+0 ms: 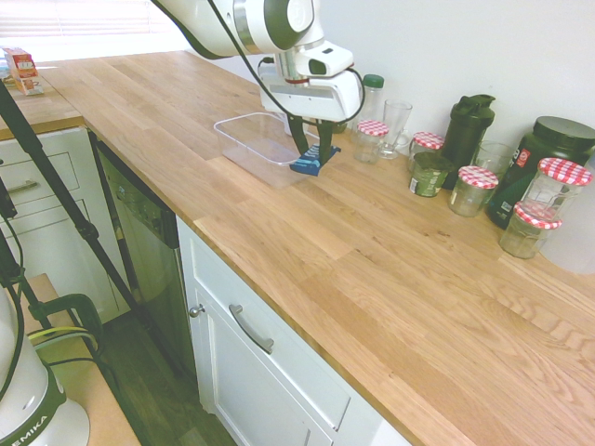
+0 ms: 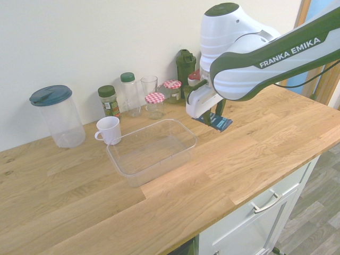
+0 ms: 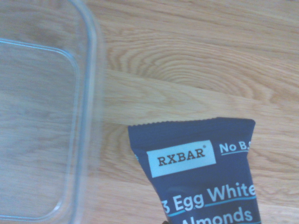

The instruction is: Put the protein bar into the container

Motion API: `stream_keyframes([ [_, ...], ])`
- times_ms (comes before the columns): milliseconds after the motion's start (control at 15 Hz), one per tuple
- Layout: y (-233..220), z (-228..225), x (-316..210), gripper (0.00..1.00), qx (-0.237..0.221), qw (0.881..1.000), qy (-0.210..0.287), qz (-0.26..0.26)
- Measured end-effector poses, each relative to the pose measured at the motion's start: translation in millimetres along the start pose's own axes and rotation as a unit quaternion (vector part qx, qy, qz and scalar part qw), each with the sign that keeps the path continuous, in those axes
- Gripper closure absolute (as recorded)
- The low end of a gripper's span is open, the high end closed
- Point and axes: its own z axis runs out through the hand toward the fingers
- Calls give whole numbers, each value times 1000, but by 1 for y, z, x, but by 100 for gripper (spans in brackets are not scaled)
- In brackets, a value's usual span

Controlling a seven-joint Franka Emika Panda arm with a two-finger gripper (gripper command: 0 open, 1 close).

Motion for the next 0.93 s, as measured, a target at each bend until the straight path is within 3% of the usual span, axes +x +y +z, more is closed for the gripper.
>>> stream_keyframes([
  [400,-35,-13,-30,100,8,1000,-2,23],
  [933,-76,-26,-31,100,1,1000,12,5],
])
